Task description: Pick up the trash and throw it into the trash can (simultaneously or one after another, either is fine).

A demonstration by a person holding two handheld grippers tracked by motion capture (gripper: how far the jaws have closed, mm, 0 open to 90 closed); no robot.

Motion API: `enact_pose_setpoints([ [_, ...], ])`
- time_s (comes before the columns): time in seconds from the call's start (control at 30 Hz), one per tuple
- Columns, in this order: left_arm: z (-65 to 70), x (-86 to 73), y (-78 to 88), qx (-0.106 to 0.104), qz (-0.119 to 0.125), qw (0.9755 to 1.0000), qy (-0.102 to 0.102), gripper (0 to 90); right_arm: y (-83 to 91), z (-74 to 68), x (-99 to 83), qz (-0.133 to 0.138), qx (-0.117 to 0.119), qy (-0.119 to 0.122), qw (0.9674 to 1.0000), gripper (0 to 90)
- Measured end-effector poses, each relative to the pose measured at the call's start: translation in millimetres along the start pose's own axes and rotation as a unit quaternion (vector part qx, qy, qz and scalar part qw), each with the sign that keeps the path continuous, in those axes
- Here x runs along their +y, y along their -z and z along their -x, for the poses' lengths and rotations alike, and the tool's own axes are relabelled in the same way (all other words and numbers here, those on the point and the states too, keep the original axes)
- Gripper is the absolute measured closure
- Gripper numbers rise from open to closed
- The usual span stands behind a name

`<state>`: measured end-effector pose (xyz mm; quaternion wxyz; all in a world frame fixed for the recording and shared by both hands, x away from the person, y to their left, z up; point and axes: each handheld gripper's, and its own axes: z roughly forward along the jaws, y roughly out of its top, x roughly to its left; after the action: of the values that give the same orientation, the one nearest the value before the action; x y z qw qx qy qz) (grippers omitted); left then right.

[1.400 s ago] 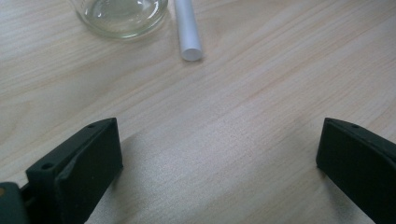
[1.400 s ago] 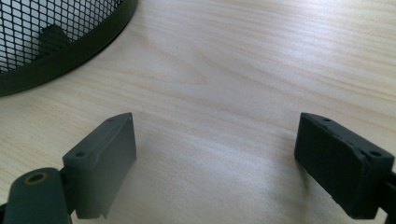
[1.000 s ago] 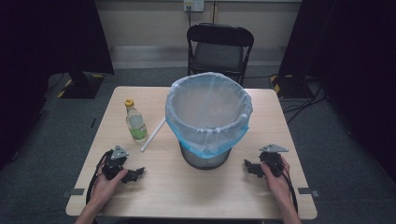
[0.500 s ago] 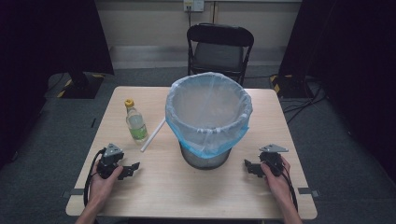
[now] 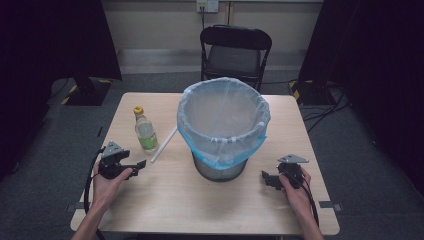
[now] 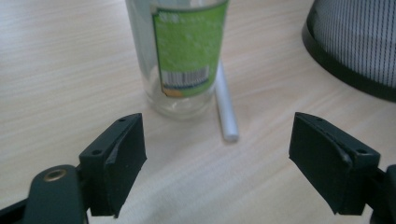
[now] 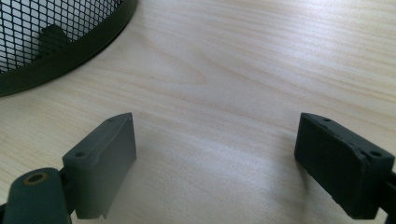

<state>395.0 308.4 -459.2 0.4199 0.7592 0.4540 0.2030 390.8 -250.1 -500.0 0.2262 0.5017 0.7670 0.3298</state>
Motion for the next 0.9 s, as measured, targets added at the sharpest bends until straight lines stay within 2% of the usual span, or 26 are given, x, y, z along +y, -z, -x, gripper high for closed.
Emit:
enact_pose_setpoints([
  [0.1,-4.3,8.2,-1.2,-0.001,0.006,1.0,-0.001,18.2,0.0,0.0,0.0,0.0,0.0,0.0,1.0,11.7],
  [0.2,-6.8,14.6,-4.1,-0.007,0.003,1.0,-0.003,21.0,0.0,0.0,0.0,0.0,0.0,0.0,1.0,11.7],
  [0.33,-14.8,26.2,-17.1,-0.005,0.008,0.9999,-0.005,21.3,0.0,0.0,0.0,0.0,0.0,0.0,1.0,11.7],
  [0.4,-18.7,26.8,-23.9,-0.001,0.013,0.9999,0.004,21.4,0.0,0.0,0.0,0.0,0.0,0.0,1.0,11.7],
  [0.5,-23.7,25.5,-32.1,-0.011,0.019,0.9996,0.018,20.4,0.0,0.0,0.0,0.0,0.0,0.0,1.0,11.7],
  [0.63,-25.0,29.2,-38.4,-0.021,0.009,0.9996,0.015,18.6,0.0,0.0,0.0,0.0,0.0,0.0,1.0,11.7],
  [0.67,-24.4,36.2,-39.9,-0.023,0.003,0.9997,0.008,18.2,0.0,0.0,0.0,0.0,0.0,0.0,1.0,11.7],
  [0.7,-23.8,41.7,-38.6,-0.014,0.01,0.9998,0.004,18.3,0.0,0.0,0.0,0.0,0.0,0.0,1.0,11.7],
  [0.83,-27.4,52.8,-41.3,-0.003,0.02,0.9998,-0.001,18.2,0.0,0.0,0.0,0.0,0.0,0.0,1.0,11.7],
  [0.9,-28.3,53.0,-46.6,-0.01,0.013,0.9999,0.002,17.5,0.0,0.0,0.0,0.0,0.0,0.0,1.0,11.7],
])
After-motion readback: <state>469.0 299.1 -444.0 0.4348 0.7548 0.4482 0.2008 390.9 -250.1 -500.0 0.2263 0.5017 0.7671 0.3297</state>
